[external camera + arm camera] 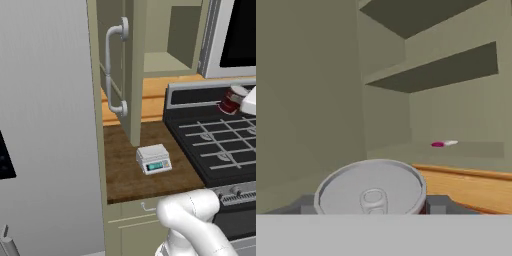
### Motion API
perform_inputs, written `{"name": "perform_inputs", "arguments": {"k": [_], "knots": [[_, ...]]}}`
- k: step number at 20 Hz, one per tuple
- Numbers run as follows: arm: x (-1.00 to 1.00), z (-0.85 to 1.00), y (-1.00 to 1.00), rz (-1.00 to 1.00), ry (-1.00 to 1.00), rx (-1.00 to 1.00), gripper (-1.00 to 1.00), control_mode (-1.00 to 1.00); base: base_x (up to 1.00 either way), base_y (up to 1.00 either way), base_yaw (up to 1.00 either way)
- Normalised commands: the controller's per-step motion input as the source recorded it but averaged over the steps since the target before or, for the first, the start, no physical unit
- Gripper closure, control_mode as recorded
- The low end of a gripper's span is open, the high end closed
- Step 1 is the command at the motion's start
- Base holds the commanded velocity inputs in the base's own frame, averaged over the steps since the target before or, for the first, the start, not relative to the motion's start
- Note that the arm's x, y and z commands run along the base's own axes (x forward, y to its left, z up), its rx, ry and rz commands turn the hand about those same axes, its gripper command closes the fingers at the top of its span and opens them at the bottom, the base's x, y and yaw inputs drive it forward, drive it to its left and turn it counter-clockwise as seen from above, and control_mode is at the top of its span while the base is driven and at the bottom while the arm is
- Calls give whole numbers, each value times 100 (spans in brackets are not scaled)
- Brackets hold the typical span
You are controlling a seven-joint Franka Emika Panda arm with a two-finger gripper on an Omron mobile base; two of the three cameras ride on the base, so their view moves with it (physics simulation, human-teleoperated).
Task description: Pick the canned food and place it on the digital scale for weighing, and close the cabinet.
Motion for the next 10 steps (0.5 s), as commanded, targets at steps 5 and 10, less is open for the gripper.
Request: {"name": "perform_inputs", "arguments": {"k": [5,10], "knots": [[68,-100,3,27,1,-9,100,-100,0,0,0],[84,-99,48,4,3,-16,100,-100,0,0,0]]}}
